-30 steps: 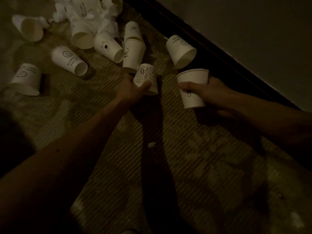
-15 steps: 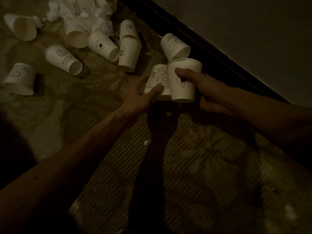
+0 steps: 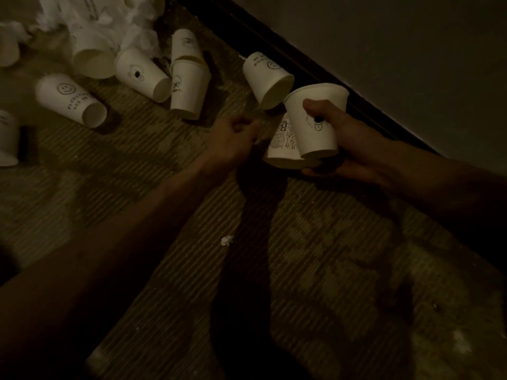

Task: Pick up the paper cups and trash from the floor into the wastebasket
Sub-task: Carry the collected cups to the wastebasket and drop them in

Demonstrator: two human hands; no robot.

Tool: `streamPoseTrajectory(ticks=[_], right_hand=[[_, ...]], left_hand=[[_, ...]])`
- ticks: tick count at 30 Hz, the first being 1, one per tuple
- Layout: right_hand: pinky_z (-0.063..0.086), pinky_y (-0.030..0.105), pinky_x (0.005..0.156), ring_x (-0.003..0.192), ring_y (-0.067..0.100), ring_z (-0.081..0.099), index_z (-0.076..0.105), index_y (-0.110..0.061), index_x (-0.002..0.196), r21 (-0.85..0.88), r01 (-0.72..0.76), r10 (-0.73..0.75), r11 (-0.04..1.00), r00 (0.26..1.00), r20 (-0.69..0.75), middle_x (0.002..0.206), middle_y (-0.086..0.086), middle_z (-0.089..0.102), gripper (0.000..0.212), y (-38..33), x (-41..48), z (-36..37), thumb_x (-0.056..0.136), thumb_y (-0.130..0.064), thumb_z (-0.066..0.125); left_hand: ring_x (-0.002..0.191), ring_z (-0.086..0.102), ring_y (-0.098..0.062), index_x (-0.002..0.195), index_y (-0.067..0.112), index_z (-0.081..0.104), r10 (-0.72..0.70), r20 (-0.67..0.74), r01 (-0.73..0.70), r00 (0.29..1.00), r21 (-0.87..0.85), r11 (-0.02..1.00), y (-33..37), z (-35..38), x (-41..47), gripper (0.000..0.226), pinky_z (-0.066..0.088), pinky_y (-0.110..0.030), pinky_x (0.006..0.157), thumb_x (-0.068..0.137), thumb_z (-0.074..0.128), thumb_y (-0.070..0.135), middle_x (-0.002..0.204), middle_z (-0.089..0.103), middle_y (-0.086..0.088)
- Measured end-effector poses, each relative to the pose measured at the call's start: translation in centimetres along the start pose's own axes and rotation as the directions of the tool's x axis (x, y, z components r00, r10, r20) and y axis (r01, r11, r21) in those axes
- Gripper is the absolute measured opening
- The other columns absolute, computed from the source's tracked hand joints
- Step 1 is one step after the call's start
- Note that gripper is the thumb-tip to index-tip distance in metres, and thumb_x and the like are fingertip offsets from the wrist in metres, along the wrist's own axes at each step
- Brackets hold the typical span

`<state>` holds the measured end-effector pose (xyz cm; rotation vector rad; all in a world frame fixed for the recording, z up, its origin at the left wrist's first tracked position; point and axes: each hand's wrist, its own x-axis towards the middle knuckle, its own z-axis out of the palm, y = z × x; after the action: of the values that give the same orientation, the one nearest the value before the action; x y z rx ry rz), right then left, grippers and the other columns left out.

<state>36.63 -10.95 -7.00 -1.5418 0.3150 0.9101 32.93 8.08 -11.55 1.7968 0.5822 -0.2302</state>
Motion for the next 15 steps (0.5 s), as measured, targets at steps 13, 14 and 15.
streamPoseTrajectory(ticks=[13, 14, 15], right_hand=[[0.058, 0.048, 0.081, 0.098, 0.022, 0.07, 0.062, -0.03, 0.105, 0.016, -0.003, 0.005, 1.0, 0.993, -0.121, 0.102, 0.0, 0.074, 0.033, -0.1, -1.2, -2.6, 0.081, -0.052, 0.068], [0.057, 0.049, 0.083, 0.1, 0.023, 0.069, 0.062, -0.03, 0.107, 0.012, -0.004, 0.006, 1.0, 0.992, -0.123, 0.106, 0.001, 0.073, 0.034, -0.1, -1.3, -2.7, 0.081, -0.052, 0.068], [0.056, 0.05, 0.085, 0.102, 0.024, 0.068, 0.062, -0.029, 0.109, 0.006, -0.004, 0.004, 1.0, 0.992, -0.123, 0.109, 0.002, 0.072, 0.036, -0.2, -1.4, -2.7, 0.082, -0.052, 0.067]], left_hand=[[0.089, 0.062, -0.03, 0.102, 0.007, 0.063, 0.452, -0.056, -0.255, 0.89, 0.761, 0.597, 0.2, 1.7, 7.9, 0.021, 0.04, -0.037, 0.064, 0.099, 0.051, 0.025, 0.102, 0.065, -0.014], [0.089, 0.061, -0.032, 0.1, 0.004, 0.062, 0.475, -0.039, -0.262, 0.879, 0.793, 0.55, 0.4, 1.6, 7.8, 0.021, 0.038, -0.037, 0.063, 0.099, 0.049, 0.02, 0.101, 0.065, -0.017], [0.088, 0.06, -0.033, 0.099, 0.003, 0.062, 0.498, -0.019, -0.277, 0.867, 0.813, 0.513, 0.7, 1.5, 7.6, 0.02, 0.037, -0.037, 0.063, 0.098, 0.049, 0.018, 0.1, 0.065, -0.018]])
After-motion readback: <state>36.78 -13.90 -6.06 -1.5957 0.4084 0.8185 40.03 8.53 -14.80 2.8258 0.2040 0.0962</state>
